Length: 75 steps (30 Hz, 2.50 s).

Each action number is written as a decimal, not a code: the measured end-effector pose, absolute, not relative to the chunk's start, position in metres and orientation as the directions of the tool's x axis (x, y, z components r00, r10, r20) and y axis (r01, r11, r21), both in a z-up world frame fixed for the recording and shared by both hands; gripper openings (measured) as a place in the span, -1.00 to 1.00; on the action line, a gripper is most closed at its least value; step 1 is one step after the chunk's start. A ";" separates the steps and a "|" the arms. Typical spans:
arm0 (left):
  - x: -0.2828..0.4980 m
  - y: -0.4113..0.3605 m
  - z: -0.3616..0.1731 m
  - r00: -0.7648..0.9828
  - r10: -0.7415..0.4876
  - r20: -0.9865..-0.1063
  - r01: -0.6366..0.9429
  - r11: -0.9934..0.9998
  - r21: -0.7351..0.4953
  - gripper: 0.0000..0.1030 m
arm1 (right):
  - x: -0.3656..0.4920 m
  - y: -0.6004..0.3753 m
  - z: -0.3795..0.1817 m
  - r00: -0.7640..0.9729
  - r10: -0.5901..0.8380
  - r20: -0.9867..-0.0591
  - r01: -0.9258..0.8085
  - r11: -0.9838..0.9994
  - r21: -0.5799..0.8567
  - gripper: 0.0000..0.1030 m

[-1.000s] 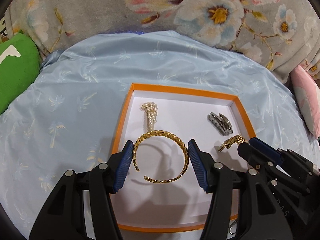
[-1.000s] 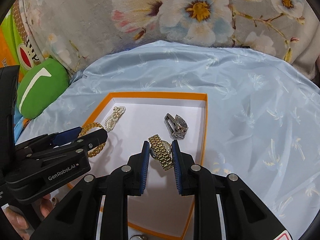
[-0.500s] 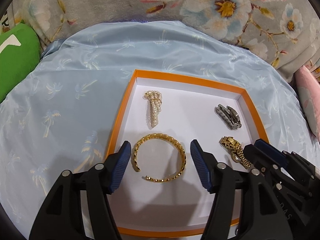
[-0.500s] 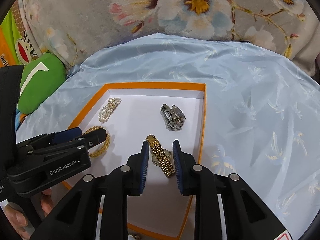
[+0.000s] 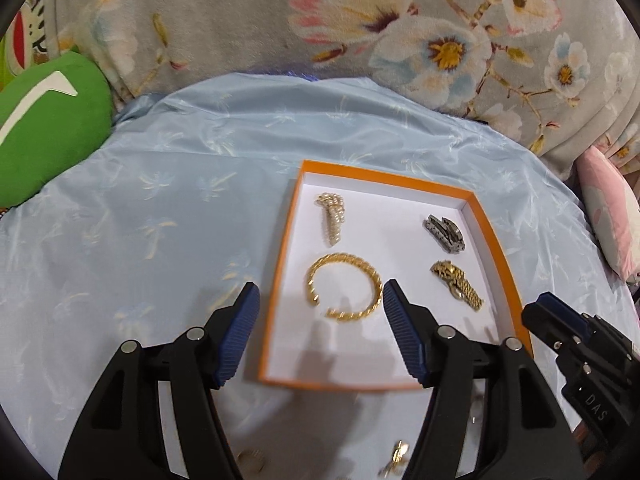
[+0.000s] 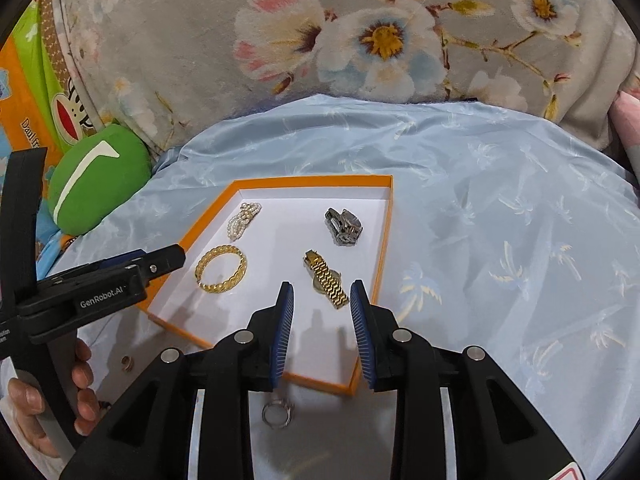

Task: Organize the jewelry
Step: 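Move the left tool back over the black bead bracelet, then grasp the black bead bracelet with the left tool while the right tool grasps the silver ring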

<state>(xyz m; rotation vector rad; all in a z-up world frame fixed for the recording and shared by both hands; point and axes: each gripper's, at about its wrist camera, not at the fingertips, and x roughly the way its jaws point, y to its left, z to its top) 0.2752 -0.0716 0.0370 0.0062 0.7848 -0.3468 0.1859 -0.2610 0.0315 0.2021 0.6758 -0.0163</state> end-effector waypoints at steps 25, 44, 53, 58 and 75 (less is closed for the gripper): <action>0.121 0.002 -0.003 0.588 -0.271 -0.763 0.279 0.952 -0.123 0.39 | 0.040 -0.206 -0.001 0.740 0.059 -0.671 0.092 0.978 0.188 -0.28; 0.131 -0.019 -0.011 0.572 -0.180 -0.800 0.285 0.958 -0.012 0.68 | 0.043 -0.209 -0.004 0.722 0.063 -0.689 0.105 0.974 0.199 -0.25; 0.135 -0.026 -0.010 0.589 -0.170 -0.790 0.293 0.956 0.012 0.27 | 0.060 -0.201 -0.009 0.693 0.105 -0.713 0.072 0.974 0.213 -0.25; 0.136 -0.026 -0.007 0.591 -0.219 -0.776 0.321 0.947 -0.022 -0.37 | 0.076 -0.195 -0.009 0.687 0.113 -0.718 0.060 0.976 0.210 -0.25; 0.151 -0.013 -0.004 0.560 -0.342 -0.754 0.325 0.928 -0.180 -0.87 | 0.153 -0.224 -0.008 0.690 0.056 -0.721 0.132 0.970 0.202 -0.25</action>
